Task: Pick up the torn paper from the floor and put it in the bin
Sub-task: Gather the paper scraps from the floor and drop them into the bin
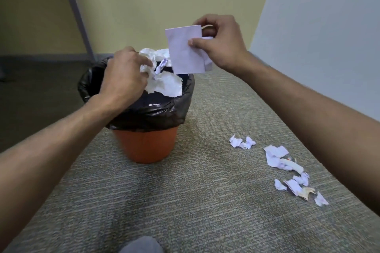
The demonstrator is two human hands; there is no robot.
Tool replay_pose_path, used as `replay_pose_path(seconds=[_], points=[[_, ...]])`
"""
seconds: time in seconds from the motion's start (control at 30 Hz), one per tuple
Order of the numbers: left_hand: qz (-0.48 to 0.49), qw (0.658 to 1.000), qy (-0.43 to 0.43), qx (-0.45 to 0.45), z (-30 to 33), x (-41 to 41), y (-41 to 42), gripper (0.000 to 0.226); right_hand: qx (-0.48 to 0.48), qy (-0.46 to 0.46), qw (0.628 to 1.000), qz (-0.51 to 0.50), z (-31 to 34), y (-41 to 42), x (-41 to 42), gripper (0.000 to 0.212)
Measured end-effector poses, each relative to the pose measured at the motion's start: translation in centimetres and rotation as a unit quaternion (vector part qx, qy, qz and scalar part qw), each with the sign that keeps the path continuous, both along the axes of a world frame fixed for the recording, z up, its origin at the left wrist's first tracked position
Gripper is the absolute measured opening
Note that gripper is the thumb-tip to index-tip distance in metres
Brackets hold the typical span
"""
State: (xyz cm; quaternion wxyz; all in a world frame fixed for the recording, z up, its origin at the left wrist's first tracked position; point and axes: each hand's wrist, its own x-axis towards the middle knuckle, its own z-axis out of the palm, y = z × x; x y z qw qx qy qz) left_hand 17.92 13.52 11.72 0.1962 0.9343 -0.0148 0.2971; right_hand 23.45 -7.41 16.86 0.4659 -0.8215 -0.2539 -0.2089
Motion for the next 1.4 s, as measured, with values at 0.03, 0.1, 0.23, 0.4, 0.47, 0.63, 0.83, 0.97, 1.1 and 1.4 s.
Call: replay_pose_path(seconds=[0.03,0.1,0.23,0.4,0.47,0.63,0.83,0.97,1.1,1.4], points=[[0.008,1.0,0.01,-0.003,-0.2,0.1,0.4,0.029,-0.011,0.006,1.0,0.004,-0.2,0.8,0.4,0.02],[0.017,0.999,0.028,-0.003,-0.5,0.2,0.8,0.028,-0.041,0.014,0.999,0.007,-0.7,2.1,1.0,0.023],[0.065,0.993,0.087,0.036,-1.0,0.1,1.0,0.033,-0.097,0.061,0.992,0.046,-2.1,3.7,1.2,0.024],[0.078,0.992,0.042,0.092,-1.8,-0.9,-0.5,0.035,-0.126,0.051,0.989,0.052,-3.1,2.0,0.7,0.031],[0.045,0.993,-0.02,0.105,-2.9,-1.8,-2.1,0.032,-0.103,0.043,0.993,0.04,-3.5,-0.4,0.6,0.03],[-0.063,0.983,-0.105,0.135,-5.9,-3.6,-7.8,0.03,-0.1,0.096,0.99,0.003,-6.2,-8.5,-0.8,0.025],[-0.146,0.98,-0.097,0.099,-11.0,-3.0,-14.3,0.025,-0.176,0.166,0.967,-0.084,-11.7,-19.0,-2.8,0.019],[-0.167,0.981,-0.035,0.096,-15.0,-1.8,-17.7,0.024,-0.204,0.21,0.947,-0.134,-15.9,-24.7,-3.3,0.016],[-0.178,0.979,0.028,0.093,-18.9,-0.1,-20.8,0.025,-0.252,0.253,0.919,-0.168,-19.8,-28.9,-3.5,0.017],[-0.188,0.959,0.179,0.112,-24.6,3.6,-27.4,0.035,-0.375,0.278,0.865,-0.186,-25.9,-31.9,-1.9,0.041]])
